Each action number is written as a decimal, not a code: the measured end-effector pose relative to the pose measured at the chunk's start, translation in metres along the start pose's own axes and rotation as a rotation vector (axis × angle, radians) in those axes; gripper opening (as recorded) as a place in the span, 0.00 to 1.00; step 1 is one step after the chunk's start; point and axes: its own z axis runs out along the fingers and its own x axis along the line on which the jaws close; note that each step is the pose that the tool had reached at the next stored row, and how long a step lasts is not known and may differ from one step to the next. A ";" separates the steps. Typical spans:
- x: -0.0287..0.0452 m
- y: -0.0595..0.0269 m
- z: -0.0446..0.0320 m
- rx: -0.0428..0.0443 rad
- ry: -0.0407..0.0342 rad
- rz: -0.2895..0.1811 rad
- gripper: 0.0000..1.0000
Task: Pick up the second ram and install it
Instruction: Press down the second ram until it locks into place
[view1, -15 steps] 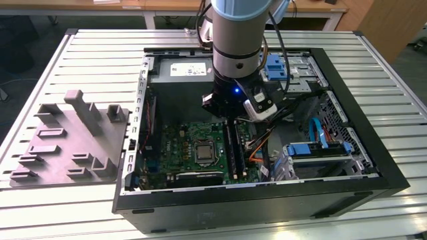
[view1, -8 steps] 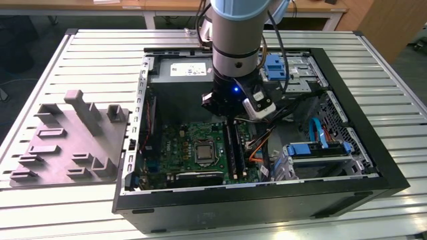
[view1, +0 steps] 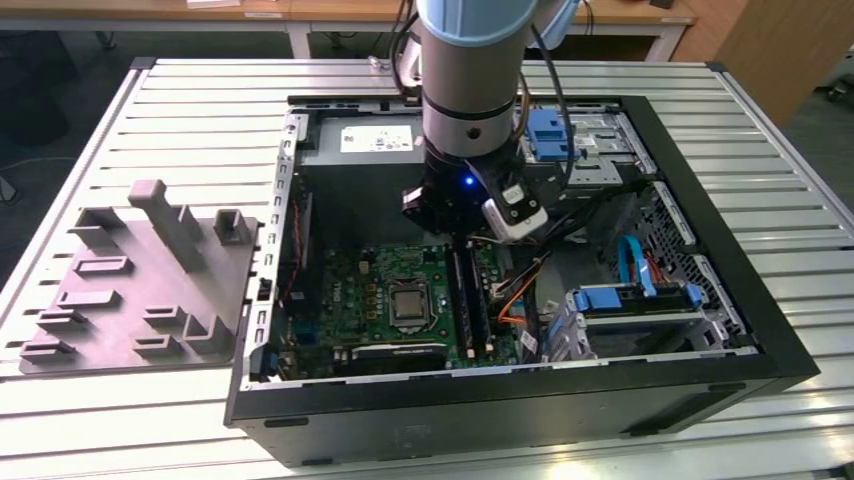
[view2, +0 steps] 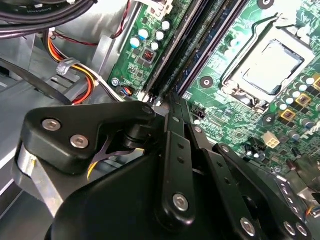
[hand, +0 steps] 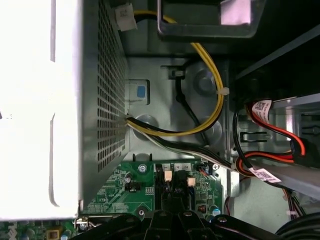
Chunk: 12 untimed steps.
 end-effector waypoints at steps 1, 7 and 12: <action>0.0001 0.0000 0.0009 0.0000 0.0000 0.000 0.10; 0.0003 -0.0001 0.0039 0.0005 0.0001 0.000 0.10; 0.0003 0.0000 0.0042 0.0001 0.0000 0.000 0.10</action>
